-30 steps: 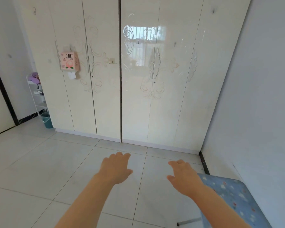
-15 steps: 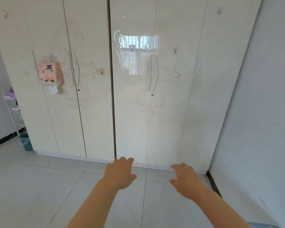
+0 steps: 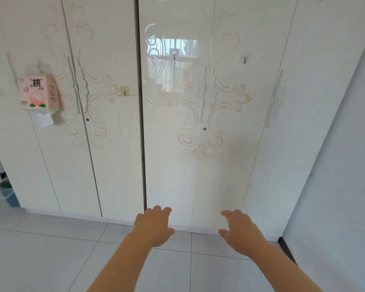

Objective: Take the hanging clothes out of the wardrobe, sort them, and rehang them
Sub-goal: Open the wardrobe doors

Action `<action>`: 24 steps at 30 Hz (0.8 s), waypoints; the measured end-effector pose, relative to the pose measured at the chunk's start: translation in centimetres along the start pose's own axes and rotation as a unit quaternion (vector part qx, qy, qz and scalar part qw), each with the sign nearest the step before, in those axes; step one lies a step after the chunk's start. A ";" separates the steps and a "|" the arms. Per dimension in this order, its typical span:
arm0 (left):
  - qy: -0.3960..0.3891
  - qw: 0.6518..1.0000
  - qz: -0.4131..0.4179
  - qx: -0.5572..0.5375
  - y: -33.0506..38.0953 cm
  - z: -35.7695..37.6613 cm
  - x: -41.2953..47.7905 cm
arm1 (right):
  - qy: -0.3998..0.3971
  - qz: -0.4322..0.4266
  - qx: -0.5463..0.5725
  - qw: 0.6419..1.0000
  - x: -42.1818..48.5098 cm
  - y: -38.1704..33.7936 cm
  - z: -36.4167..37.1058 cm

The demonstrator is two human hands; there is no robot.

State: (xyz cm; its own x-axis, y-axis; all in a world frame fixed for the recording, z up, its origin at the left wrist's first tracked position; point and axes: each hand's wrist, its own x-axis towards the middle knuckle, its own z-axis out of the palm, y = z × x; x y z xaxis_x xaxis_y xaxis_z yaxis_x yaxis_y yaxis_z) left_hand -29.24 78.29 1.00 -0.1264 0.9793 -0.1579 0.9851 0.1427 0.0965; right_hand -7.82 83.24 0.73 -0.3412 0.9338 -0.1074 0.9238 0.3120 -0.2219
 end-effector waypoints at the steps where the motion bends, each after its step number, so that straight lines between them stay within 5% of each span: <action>1: -0.001 1.000 -0.003 0.002 -0.4 -0.1 1.5 | -0.002 0.000 0.000 1.000 1.7 0.0 0.1; 24: 0.057 0.998 0.023 0.017 -3.2 -9.7 38.0 | 0.035 -0.026 0.002 0.999 38.9 1.1 -6.4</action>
State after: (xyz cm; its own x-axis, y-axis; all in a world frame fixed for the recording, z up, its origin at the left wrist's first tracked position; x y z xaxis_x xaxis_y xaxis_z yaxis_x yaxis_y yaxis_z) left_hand -38.29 116.47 4.20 -0.0924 0.9948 -0.0421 0.9932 0.0951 0.0674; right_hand -18.98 120.97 2.48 -0.3763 0.9261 -0.0277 0.9041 0.3605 -0.2293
